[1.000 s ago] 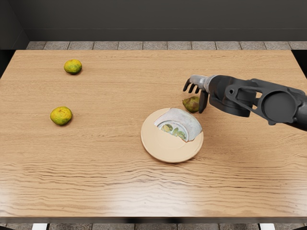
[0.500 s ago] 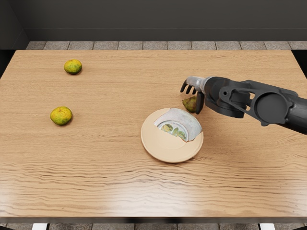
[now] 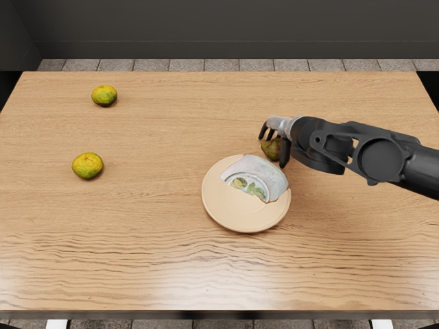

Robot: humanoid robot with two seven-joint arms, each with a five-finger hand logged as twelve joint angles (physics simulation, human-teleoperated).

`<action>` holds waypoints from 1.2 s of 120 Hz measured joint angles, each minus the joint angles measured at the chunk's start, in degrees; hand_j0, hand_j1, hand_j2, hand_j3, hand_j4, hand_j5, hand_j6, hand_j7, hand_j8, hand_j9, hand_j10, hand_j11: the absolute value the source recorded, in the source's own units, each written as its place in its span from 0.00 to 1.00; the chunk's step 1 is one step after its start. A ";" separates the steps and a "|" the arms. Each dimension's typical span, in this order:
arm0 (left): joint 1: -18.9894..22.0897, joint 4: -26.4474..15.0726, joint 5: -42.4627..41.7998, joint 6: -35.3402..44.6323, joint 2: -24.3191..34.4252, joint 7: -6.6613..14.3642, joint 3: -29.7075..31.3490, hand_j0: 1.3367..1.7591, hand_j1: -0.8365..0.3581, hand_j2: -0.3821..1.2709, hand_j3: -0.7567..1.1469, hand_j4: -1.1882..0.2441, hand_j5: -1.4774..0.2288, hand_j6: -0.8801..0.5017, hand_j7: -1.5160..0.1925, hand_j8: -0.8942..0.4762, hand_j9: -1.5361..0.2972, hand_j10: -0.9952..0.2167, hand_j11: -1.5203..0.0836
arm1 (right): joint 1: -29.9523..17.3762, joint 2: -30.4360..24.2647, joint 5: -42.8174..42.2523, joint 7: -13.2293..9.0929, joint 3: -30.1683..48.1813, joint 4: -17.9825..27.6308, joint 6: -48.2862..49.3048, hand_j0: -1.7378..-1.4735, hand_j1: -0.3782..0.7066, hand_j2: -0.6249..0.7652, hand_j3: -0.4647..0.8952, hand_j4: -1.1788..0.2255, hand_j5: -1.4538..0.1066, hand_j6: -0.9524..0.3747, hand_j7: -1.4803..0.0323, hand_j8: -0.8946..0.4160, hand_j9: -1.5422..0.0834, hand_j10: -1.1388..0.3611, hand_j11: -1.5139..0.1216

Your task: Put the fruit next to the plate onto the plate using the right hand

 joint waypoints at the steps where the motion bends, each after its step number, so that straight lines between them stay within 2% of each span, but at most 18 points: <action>1: 0.00 0.00 0.00 0.00 0.00 0.00 0.00 0.76 0.99 0.23 0.40 0.83 0.87 0.64 0.89 0.65 0.84 0.82 0.95 | -0.01 0.00 0.00 0.00 0.00 -0.02 0.00 0.30 0.43 0.40 0.34 0.58 0.63 0.44 0.66 0.40 0.66 0.51 0.63; 26: 0.00 0.00 0.00 0.00 0.00 0.00 0.00 0.76 0.99 0.23 0.40 0.83 0.87 0.64 0.89 0.65 0.84 0.82 0.95 | 0.07 0.63 -0.05 -0.01 -0.03 -0.20 0.00 0.30 0.48 0.39 0.34 0.55 0.59 0.41 0.63 0.38 0.64 0.48 0.60; 37: 0.00 0.00 0.01 0.00 0.00 0.00 -0.01 0.76 0.99 0.23 0.40 0.83 0.87 0.64 0.89 0.65 0.84 0.82 0.95 | 0.02 0.83 -0.26 -0.15 -0.11 -0.24 0.08 0.30 0.52 0.39 0.34 0.51 0.56 0.41 0.59 0.45 0.56 0.45 0.56; 65: 0.00 0.01 0.02 0.00 0.00 -0.01 -0.04 0.76 0.99 0.23 0.40 0.83 0.87 0.64 0.89 0.65 0.84 0.82 0.95 | -0.04 1.36 -0.58 -0.38 -0.14 -0.47 0.26 0.35 0.56 0.41 0.34 0.45 0.49 0.49 0.48 0.53 0.46 0.40 0.51; 80: 0.00 0.00 0.01 0.00 0.00 -0.01 -0.02 0.76 0.99 0.23 0.40 0.83 0.87 0.64 0.89 0.65 0.84 0.82 0.95 | -0.02 1.71 -0.31 -0.21 -0.01 -1.12 0.19 0.34 0.56 0.42 0.34 0.45 0.47 0.51 0.46 0.51 0.47 0.42 0.48; 95: 0.00 0.00 -0.01 0.00 0.00 0.00 0.01 0.76 0.99 0.23 0.40 0.83 0.87 0.64 0.89 0.65 0.84 0.82 0.95 | 0.00 1.78 0.07 0.05 0.36 -2.10 0.02 0.32 0.58 0.46 0.34 0.44 0.46 0.51 0.47 0.42 0.54 0.43 0.47; 107: 0.00 0.00 0.00 0.00 0.00 0.00 0.01 0.76 0.99 0.23 0.40 0.83 0.87 0.64 0.89 0.65 0.84 0.82 0.95 | 0.30 1.68 0.43 0.00 0.76 -1.92 0.05 0.32 0.58 0.49 0.34 0.44 0.45 0.49 0.47 0.38 0.52 0.42 0.47; 126: 0.00 0.00 0.00 0.00 0.00 0.00 0.00 0.76 0.99 0.23 0.40 0.83 0.87 0.64 0.89 0.65 0.84 0.82 0.95 | 1.22 0.04 0.71 -0.01 2.77 2.68 0.04 0.31 0.58 0.52 0.34 0.44 0.44 0.46 0.48 0.37 0.49 0.40 0.46; 144: 0.00 0.00 0.00 0.00 0.00 0.00 0.00 0.76 0.99 0.23 0.40 0.83 0.87 0.64 0.89 0.65 0.84 0.82 0.95 | 1.94 -3.30 0.62 -0.01 5.24 9.09 0.05 0.30 0.58 0.55 0.34 0.43 0.43 0.45 0.47 0.38 0.48 0.41 0.45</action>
